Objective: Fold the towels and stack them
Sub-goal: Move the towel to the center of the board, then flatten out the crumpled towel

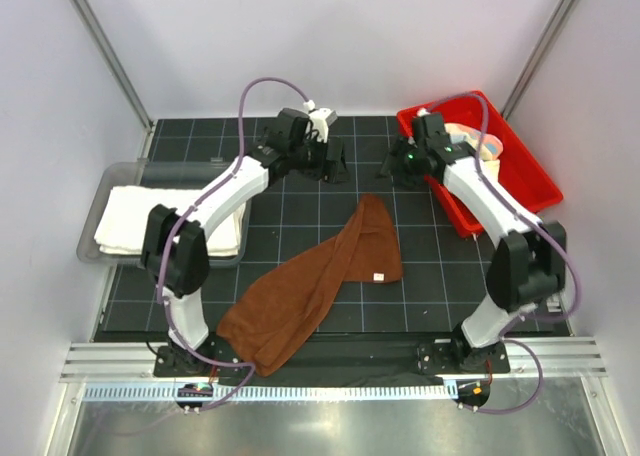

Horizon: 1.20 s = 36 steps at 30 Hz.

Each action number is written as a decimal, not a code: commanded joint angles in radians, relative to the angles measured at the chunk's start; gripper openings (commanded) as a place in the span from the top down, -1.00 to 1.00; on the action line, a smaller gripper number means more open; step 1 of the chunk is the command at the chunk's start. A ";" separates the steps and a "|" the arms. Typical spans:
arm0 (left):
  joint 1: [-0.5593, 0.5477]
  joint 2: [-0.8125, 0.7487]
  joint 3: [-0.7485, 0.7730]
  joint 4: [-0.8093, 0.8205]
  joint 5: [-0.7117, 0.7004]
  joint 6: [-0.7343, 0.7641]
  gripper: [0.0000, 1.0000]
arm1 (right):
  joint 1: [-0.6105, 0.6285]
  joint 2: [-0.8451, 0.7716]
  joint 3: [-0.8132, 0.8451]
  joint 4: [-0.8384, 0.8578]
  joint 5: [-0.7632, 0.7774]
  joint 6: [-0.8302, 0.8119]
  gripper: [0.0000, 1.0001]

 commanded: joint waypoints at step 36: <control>-0.117 0.692 0.666 -0.206 0.152 0.701 -0.33 | 0.034 -0.676 -1.019 0.260 -0.009 0.313 -0.04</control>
